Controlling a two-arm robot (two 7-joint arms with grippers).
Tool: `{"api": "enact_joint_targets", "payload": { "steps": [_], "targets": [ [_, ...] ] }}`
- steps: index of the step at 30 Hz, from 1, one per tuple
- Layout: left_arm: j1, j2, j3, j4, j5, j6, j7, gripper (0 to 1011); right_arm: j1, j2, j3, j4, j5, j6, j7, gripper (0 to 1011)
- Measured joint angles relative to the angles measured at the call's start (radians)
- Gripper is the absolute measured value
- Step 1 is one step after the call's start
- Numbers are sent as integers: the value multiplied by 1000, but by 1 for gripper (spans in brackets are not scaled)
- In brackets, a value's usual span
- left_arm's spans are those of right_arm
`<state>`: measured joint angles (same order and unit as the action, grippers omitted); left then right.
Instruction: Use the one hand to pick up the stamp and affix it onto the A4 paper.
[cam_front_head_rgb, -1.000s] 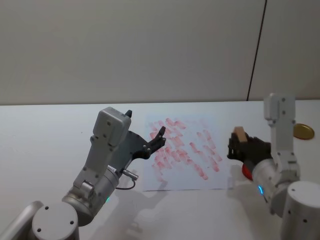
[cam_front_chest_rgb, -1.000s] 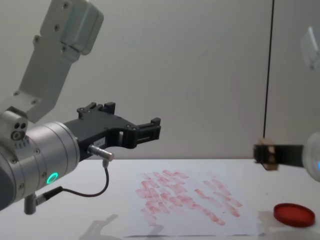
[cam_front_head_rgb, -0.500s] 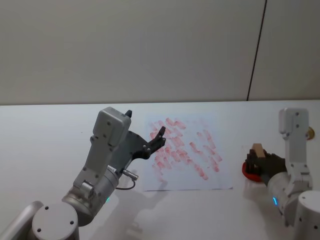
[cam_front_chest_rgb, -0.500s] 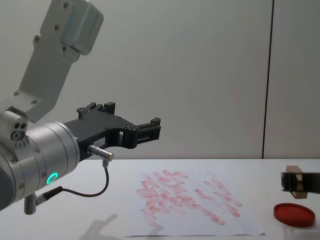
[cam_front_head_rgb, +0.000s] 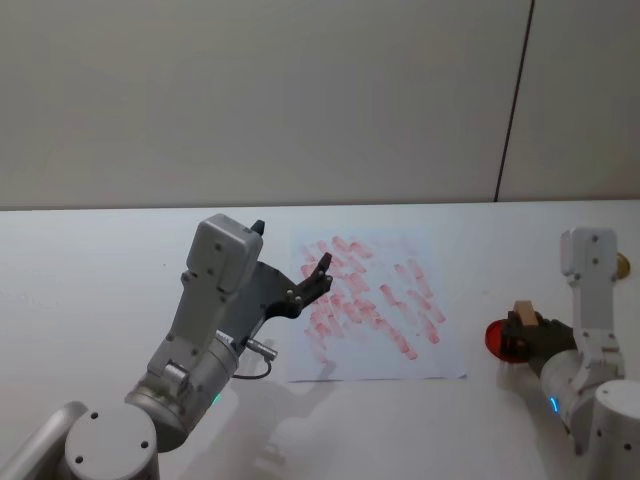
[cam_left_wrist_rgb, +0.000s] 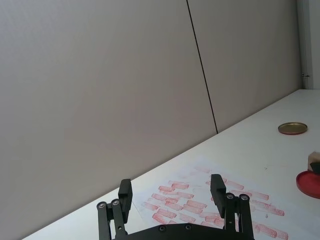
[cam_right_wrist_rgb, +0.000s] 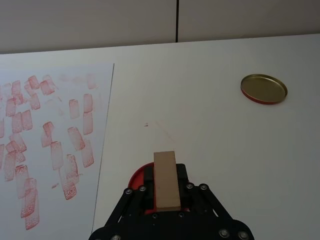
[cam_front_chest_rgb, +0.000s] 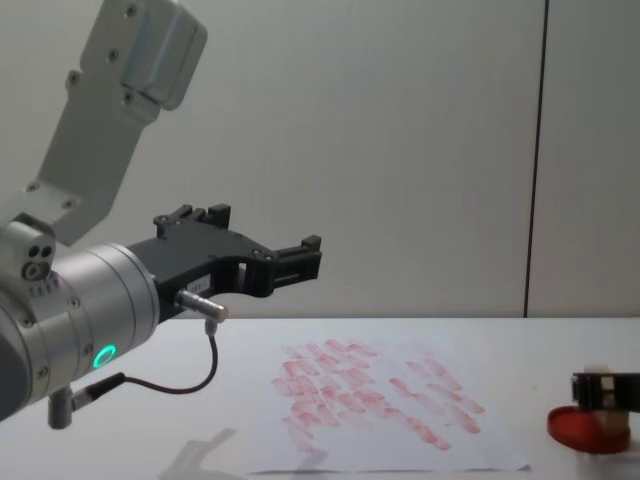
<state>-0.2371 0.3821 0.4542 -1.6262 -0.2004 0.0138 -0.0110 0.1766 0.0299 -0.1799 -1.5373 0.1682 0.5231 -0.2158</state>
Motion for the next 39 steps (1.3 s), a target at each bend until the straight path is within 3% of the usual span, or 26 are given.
{"api": "enact_joint_targets", "payload": {
  "steps": [6,8,11,13,24,39],
  "targets": [
    [0,0,0,0,0,0,0,993,14,-2,6,30,-1,-11,13,406],
    [0,0,0,0,0,0,0,993,16,-3,8,36,-2,-15,16,507],
    [0,0,0,0,0,0,0,993,19,-4,9,41,-3,-23,25,567],
    [0,0,0,0,0,0,0,993,19,-4,9,41,-5,-33,32,671],
    [0,0,0,0,0,0,0,993,-8,2,6,-19,-30,-107,72,970],
    [0,0,0,0,0,0,0,993,-77,30,-1,-149,-78,-220,122,1001]
  ]
}}
